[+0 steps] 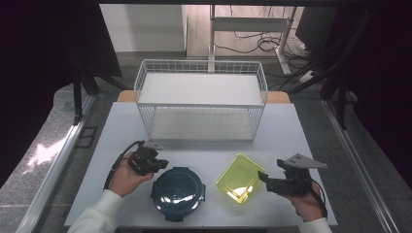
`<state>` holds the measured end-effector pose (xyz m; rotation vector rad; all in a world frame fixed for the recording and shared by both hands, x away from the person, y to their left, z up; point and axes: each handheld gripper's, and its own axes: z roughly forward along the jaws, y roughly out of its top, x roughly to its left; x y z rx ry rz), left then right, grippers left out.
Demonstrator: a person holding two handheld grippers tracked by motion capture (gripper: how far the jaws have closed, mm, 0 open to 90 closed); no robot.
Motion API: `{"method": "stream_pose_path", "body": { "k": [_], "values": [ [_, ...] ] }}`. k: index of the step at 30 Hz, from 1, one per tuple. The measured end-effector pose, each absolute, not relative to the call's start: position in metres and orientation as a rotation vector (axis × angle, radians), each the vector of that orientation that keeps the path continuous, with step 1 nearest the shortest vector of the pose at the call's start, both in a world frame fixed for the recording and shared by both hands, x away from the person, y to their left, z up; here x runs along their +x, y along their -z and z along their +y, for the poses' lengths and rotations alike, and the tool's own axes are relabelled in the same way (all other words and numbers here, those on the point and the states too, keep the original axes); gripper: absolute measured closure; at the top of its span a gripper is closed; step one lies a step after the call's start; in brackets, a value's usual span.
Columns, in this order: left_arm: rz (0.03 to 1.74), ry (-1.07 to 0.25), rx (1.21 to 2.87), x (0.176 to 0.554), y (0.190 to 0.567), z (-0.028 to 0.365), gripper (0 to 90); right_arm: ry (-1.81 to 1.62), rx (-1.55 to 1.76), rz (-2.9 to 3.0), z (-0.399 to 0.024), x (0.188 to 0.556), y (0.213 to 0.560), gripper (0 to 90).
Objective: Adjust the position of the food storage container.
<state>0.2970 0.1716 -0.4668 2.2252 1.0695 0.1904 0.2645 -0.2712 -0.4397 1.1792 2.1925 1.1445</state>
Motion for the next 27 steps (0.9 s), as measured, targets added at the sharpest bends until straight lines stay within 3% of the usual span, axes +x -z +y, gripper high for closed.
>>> {"method": "stream_pose_path", "body": {
  "k": [8, 10, 13, 15, 19, 27],
  "values": [
    [1.118, -0.258, 2.109, 0.253, 0.444, 0.180, 84.2, -1.150, 1.170, 2.196, -0.269, 0.256, 0.435, 17.9],
    [1.138, -0.279, 2.081, 0.245, 0.442, 0.180, 73.0, -1.148, 1.147, 2.211, -0.265, 0.252, 0.433, 17.2],
    [1.164, -0.294, 2.103, 0.241, 0.440, 0.177, 45.2, -1.143, 1.128, 2.232, -0.258, 0.248, 0.431, 16.4],
    [1.201, -0.291, 2.075, 0.236, 0.440, 0.178, 32.5, -1.143, 1.124, 2.252, -0.253, 0.245, 0.430, 18.0],
    [1.220, -0.259, 2.046, 0.231, 0.442, 0.181, 23.4, -1.163, 1.141, 2.292, -0.242, 0.242, 0.430, 18.8],
    [1.266, -0.259, 1.967, 0.225, 0.440, 0.196, 16.3, -1.196, 1.227, 2.302, -0.232, 0.242, 0.428, 15.8]
  ]
}}
